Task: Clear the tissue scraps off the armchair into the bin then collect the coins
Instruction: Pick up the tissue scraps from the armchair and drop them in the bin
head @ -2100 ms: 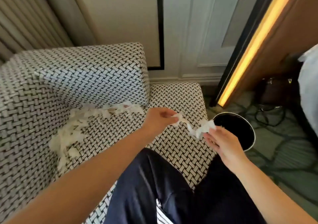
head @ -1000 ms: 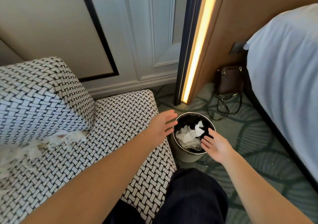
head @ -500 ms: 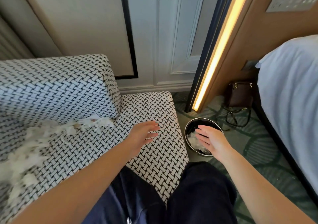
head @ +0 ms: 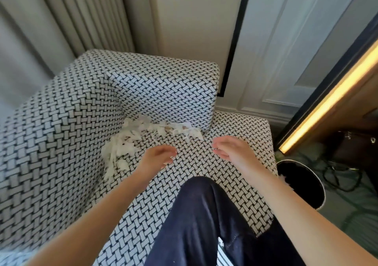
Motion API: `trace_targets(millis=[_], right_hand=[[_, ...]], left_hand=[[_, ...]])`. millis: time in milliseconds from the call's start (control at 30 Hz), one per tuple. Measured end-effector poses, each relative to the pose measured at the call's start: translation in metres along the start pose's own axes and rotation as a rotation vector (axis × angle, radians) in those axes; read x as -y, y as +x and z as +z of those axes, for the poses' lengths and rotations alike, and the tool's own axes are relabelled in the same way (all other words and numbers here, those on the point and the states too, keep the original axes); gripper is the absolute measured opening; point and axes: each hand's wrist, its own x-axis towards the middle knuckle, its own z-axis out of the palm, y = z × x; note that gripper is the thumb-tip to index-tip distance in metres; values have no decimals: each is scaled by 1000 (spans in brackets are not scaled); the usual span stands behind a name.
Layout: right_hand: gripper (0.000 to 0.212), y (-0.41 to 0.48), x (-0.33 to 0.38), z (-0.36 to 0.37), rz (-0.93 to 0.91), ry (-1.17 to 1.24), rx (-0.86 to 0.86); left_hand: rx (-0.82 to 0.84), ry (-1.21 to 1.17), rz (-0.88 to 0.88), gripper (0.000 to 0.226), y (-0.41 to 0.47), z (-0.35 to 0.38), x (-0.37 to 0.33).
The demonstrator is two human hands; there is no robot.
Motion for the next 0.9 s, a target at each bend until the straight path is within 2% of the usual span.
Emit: trace_targets(millis=[133, 267, 367, 600, 800, 900], right_hand=[[12, 13, 3, 57, -45, -47, 97], [11, 25, -2, 113, -78, -103, 190], [11, 30, -13, 136, -146, -200, 212], [22, 34, -52, 162, -296, -578, 350], [26, 24, -58, 159, -412, -850, 460], [25, 21, -59, 159, -446, -952, 452]], left_hand=[[-139, 30, -33, 21, -8, -47, 29], [-314, -18, -123, 19, -16, -91, 67], [-388, -9, -198, 23, -18, -104, 85], [-264, 131, -268, 41, -12, -110, 129], [-243, 570, -376, 59, 8, -101, 148], [-280, 549, -399, 62, 11, -98, 150]])
